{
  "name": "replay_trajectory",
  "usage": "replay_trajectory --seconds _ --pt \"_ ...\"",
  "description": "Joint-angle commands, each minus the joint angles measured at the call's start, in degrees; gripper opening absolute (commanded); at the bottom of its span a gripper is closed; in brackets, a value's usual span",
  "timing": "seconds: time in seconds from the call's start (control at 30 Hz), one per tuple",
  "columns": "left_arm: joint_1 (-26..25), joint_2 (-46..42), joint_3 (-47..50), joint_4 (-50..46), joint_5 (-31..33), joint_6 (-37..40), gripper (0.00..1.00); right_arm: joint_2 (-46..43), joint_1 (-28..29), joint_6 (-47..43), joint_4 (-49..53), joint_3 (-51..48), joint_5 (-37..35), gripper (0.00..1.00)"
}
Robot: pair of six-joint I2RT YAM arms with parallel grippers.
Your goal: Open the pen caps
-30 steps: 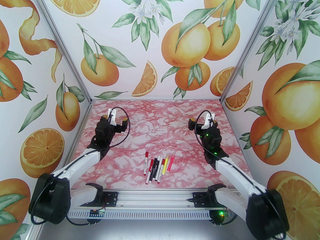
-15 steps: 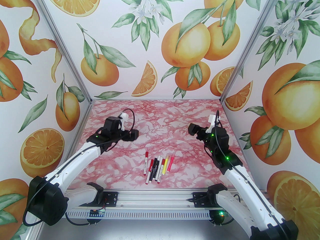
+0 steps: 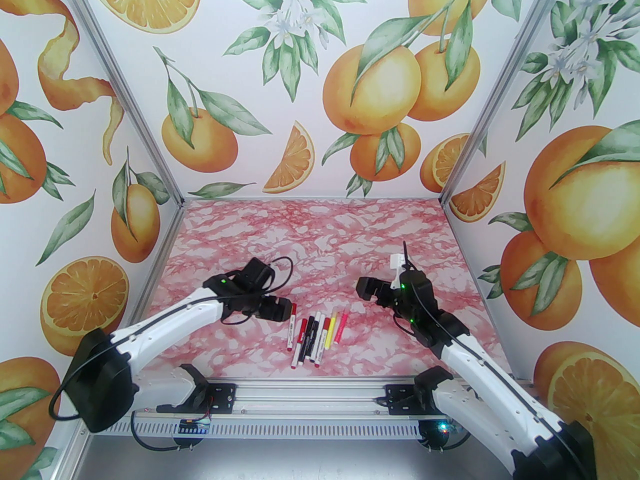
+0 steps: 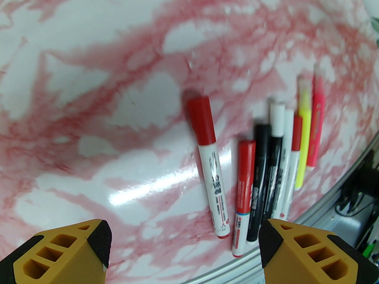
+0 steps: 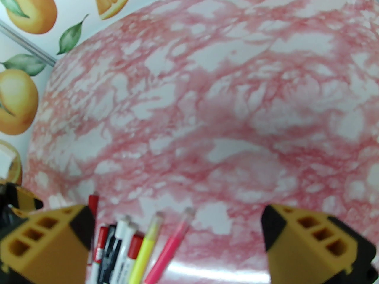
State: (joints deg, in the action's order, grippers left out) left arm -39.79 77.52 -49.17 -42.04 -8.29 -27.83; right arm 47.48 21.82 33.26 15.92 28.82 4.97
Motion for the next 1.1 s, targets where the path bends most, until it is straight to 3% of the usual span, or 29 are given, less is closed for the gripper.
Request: replay_trajectory --seconds 0.0,0.17,0.4,0.6,1.07 --pt "-1.99 4.0 -2.03 -0.27 1.09 -2.84 0.77 -1.4 0.65 2.17 0.15 -1.64 1.83 0.99" --pt "-4.52 9.98 -5.11 -0.45 2.38 -4.53 0.64 -3.39 0.61 1.81 3.03 -1.67 0.32 1.0" --pt "-7.69 15.51 -7.76 1.29 2.49 -8.71 0.58 -5.46 0.63 1.7 5.37 -1.66 -0.99 1.0" --pt "-9.29 18.75 -9.66 1.73 3.8 -9.86 0.45 -6.61 0.68 1.9 5.74 -1.77 -1.26 1.0" --pt "-9.52 20.22 -9.2 1.61 5.22 -10.13 0.34 -6.64 0.67 2.51 5.31 -2.09 -0.94 1.0"
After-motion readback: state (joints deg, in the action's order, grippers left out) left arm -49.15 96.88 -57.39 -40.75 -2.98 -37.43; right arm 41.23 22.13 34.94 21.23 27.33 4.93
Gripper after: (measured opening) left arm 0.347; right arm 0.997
